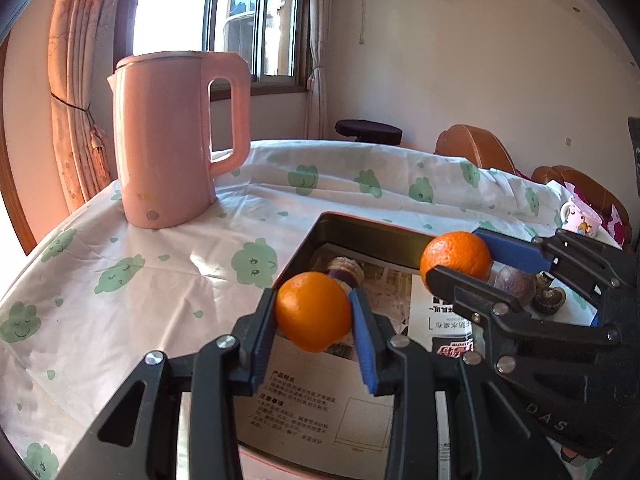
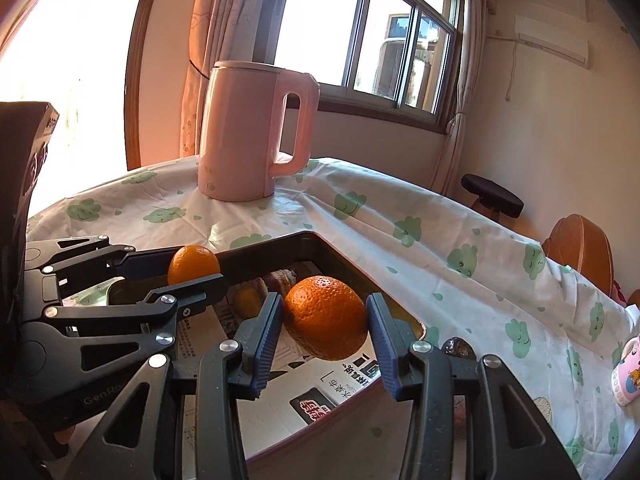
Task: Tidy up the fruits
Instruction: 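Carry the orange in the right gripper while the left gripper carries its orange to the tin box, then open the right gripper over the tin while the left gripper releases its orange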
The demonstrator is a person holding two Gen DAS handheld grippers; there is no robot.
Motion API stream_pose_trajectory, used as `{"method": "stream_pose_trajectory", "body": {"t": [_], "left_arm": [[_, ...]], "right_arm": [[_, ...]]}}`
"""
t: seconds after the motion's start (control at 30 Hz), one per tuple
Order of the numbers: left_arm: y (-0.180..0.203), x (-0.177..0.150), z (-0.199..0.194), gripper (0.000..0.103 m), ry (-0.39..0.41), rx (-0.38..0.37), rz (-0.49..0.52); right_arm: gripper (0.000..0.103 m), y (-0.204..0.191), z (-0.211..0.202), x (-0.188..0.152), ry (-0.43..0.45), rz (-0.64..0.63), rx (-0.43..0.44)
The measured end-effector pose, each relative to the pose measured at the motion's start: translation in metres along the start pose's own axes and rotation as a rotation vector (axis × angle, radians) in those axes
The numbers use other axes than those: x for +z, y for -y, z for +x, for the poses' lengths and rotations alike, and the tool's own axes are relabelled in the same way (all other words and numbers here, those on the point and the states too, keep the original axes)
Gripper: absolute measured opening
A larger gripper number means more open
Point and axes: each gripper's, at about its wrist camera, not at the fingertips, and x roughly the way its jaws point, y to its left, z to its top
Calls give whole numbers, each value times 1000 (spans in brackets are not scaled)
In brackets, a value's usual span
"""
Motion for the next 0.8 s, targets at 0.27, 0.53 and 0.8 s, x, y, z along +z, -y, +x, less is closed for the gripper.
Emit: {"method": "stream_pose_trajectory", "body": {"t": [0.27,0.53,0.8], "left_arm": [[-2,0,8,38,-49,-5,-11],[0,0,4,48,-29,24,-6],[17,3,-20,82,48,-7,-22]], "right_arm": [[46,2,12,-6,-61,12,43],[51,8,15,-9,-80,34,56],[64,45,-30,-14,-4,38,-37]]}}
